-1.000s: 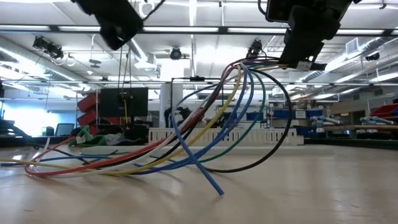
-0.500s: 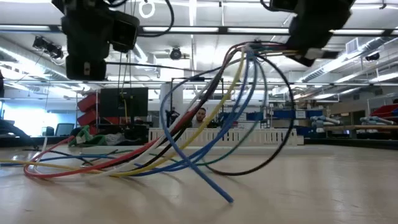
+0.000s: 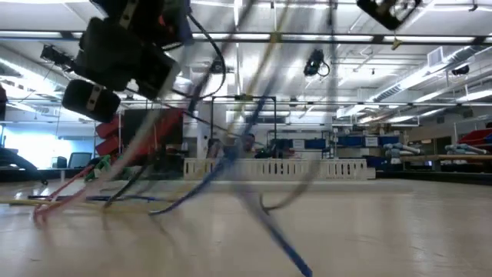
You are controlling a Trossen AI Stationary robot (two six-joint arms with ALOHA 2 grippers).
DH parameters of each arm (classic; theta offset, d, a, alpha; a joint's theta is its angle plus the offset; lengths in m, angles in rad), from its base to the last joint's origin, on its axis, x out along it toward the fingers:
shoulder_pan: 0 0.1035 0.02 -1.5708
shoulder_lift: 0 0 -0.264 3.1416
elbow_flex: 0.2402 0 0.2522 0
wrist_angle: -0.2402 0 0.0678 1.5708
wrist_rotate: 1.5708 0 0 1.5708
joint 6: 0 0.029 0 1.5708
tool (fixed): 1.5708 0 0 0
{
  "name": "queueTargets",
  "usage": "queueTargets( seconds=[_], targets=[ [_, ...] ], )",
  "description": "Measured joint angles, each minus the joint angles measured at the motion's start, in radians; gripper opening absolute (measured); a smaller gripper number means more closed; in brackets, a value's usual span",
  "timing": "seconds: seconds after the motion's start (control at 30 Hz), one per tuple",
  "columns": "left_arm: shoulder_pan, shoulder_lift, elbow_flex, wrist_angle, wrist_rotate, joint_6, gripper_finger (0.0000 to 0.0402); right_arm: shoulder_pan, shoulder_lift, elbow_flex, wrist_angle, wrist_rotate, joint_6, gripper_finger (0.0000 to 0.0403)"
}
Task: Ziptie cables
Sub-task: Wrap the black zip tie around the cables
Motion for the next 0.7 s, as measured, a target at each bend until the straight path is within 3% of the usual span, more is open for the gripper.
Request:
queueTargets(
  seconds=[0.2, 0.43, 0.6, 0.7],
  targets=[
    [-0.003, 0.157, 0.138, -0.054, 0.038, 0.142, 0.0, -0.061, 0.0, 0.0, 0.046, -0.077, -0.013, 0.0],
    [-0.006, 0.346, 0.348, -0.282, 0.045, 0.389, 0.0, -0.127, -0.003, 0.001, 0.167, -0.22, -0.073, 0.0],
    [-0.017, 0.487, 0.482, -0.464, 0.033, 0.599, 0.0, -0.167, -0.007, 0.001, 0.033, -0.188, -0.089, 0.0],
    [-0.016, 0.543, 0.547, -0.596, -0.031, 0.735, 0.0, -0.189, -0.007, 0.001, -0.095, -0.119, -0.089, 0.0]
  ],
)
